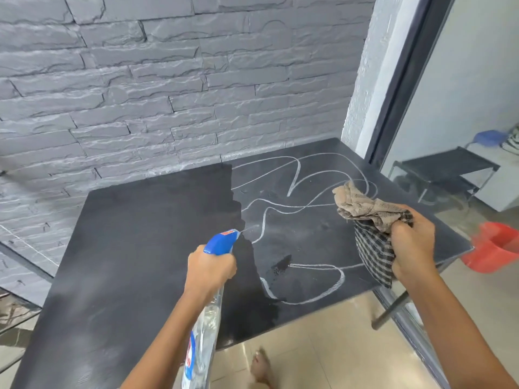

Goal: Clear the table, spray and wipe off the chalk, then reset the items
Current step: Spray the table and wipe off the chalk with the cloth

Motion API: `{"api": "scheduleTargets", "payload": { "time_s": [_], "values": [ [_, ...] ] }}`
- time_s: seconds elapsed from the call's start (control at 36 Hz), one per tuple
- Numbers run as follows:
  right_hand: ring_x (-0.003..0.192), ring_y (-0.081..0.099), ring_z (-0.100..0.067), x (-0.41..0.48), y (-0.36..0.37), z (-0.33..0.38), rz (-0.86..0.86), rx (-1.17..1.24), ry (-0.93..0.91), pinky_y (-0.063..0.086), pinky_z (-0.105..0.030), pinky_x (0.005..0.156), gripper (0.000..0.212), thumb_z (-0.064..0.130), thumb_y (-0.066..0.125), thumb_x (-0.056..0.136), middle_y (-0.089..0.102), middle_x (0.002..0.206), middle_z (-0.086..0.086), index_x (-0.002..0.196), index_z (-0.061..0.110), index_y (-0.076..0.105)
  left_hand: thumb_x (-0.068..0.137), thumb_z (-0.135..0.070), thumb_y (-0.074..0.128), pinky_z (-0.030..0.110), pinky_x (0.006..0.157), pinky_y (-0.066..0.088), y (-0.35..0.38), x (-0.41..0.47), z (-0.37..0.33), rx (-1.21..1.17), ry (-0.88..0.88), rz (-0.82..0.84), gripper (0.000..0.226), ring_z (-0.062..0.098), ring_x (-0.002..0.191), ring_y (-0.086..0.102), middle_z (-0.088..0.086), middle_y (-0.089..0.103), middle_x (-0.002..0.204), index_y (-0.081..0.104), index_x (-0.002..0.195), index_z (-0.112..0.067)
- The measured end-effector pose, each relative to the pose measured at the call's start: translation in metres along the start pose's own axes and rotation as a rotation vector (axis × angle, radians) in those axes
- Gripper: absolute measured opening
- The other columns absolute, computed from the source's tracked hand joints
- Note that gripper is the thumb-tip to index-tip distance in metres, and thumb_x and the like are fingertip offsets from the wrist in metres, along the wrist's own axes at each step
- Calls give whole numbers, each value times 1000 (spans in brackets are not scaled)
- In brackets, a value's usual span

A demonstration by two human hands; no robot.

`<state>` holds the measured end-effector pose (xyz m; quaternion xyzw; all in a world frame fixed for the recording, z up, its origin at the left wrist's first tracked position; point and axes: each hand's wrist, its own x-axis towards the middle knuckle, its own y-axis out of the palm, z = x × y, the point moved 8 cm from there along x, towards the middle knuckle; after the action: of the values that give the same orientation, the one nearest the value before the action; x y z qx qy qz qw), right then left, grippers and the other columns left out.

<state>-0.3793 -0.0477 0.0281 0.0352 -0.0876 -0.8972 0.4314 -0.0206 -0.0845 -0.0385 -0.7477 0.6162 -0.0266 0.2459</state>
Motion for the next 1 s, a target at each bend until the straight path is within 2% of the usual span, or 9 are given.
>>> {"api": "scheduleTargets", "payload": {
  "time_s": [0.06, 0.19, 0.28, 0.36, 0.61, 0.69, 0.81, 0.92, 1.0],
  "values": [
    [54, 64, 1, 6, 5, 1, 16, 2, 0, 49, -14, 48, 42, -19, 39, 76, 67, 55, 12, 77, 14, 65, 49, -10, 46, 31, 57, 33, 0, 9, -3, -22, -11, -20, 21, 19, 59, 37, 9, 47, 61, 54, 68, -11],
    [59, 65, -7, 30, 17, -5, 16, -34, 33, 53, -21, 54, 51, -19, 40, 73, 68, 58, 9, 65, 22, 69, 42, -10, 47, 26, 51, 35, -1, 30, -5, -43, -39, -66, 22, 22, 51, 39, 10, 52, 56, 54, 62, -4],
    [60, 66, -5, 48, 32, -4, 30, -48, 19, 54, -21, 55, 55, -17, 40, 73, 69, 60, 10, 63, 27, 71, 46, -12, 45, 26, 53, 38, -4, 49, -7, -81, -50, -82, 33, 24, 51, 47, 12, 62, 59, 61, 72, 1],
    [61, 66, -3, 69, 51, -4, 51, -31, 8, 53, -19, 55, 57, -17, 41, 73, 69, 60, 10, 62, 30, 72, 48, -14, 44, 22, 51, 40, -7, 72, -15, -114, -34, -109, 37, 17, 49, 54, 5, 59, 55, 60, 74, 5],
    [68, 67, -8, 117, 116, -5, 157, -62, -21, 54, -20, 59, 56, -19, 37, 72, 71, 66, 7, 65, 25, 71, 51, -12, 46, 32, 57, 35, -2, 138, -50, -83, -3, -173, 22, 19, 62, 40, 9, 47, 64, 55, 68, 1],
    [76, 67, -15, 130, 132, -8, 169, -96, -30, 55, -28, 66, 58, -17, 34, 70, 72, 71, 4, 69, 27, 72, 50, -10, 45, 30, 57, 32, 3, 157, -59, -41, -12, -176, 13, 19, 61, 33, 9, 43, 63, 48, 63, -6],
    [73, 68, -8, 150, 151, -15, 171, -178, -38, 54, -21, 62, 60, -12, 38, 70, 72, 72, 10, 72, 37, 73, 48, -12, 42, 28, 53, 30, 9, 180, -67, -13, -19, -223, 8, 20, 56, 31, 6, 41, 58, 40, 55, -11],
    [76, 68, -14, 163, 170, -24, 241, -219, -52, 56, -29, 65, 58, -13, 42, 73, 73, 77, 7, 74, 36, 72, 48, -16, 40, 29, 54, 33, 8, 197, -67, 13, -27, -260, 15, 21, 56, 33, 7, 43, 58, 47, 59, -7],
    [77, 59, -37, 170, 189, -36, 316, -281, -81, 54, -46, 66, 52, -12, 43, 76, 71, 71, 9, 79, 33, 70, 48, -13, 41, 29, 54, 31, 6, 211, -70, 8, -33, -261, 14, 20, 58, 31, 8, 41, 59, 45, 59, -6]
  ]
}}
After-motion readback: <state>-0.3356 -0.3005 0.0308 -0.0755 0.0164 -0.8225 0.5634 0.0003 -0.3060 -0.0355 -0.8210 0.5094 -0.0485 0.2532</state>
